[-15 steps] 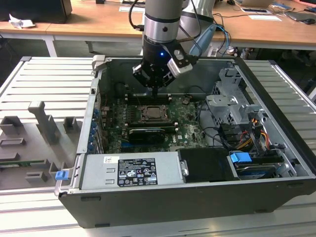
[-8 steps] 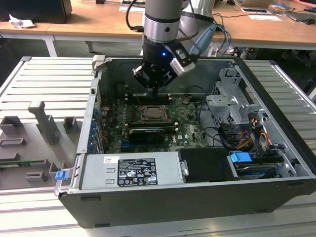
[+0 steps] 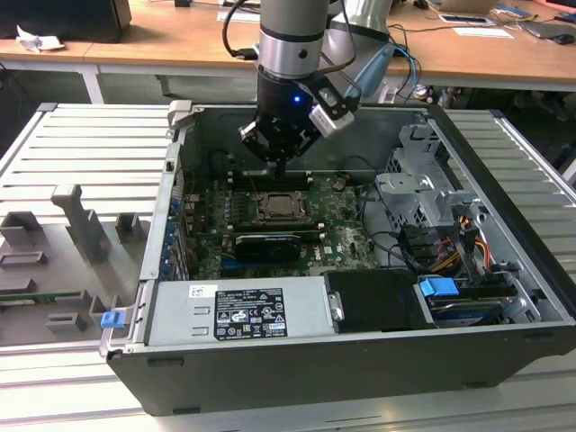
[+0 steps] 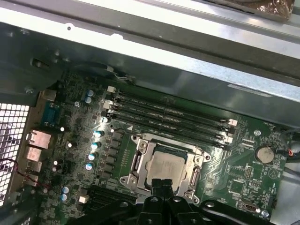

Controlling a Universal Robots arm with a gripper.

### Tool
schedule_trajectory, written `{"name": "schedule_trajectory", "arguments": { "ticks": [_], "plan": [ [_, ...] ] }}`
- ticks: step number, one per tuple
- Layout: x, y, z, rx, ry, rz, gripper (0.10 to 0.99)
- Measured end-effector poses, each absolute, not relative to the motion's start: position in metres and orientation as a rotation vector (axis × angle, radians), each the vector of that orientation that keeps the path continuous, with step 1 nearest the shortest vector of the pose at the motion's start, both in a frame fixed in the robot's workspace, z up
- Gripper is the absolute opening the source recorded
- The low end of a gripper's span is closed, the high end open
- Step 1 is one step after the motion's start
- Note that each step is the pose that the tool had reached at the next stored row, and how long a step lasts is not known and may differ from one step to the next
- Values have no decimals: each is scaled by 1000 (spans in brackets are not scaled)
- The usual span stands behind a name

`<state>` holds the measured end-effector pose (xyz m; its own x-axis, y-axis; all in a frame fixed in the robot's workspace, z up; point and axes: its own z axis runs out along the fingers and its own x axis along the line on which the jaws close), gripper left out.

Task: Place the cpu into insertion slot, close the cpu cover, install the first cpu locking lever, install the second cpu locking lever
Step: 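Install the first cpu locking lever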

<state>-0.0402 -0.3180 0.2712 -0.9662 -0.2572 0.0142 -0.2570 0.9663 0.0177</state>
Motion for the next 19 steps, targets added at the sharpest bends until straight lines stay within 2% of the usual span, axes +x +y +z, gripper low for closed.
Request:
{"name": "schedule_trajectory", "arguments": {
  "ticks": [19],
  "plan": [
    [-60,-318,267,155,-3124,-29,106]
  ]
}}
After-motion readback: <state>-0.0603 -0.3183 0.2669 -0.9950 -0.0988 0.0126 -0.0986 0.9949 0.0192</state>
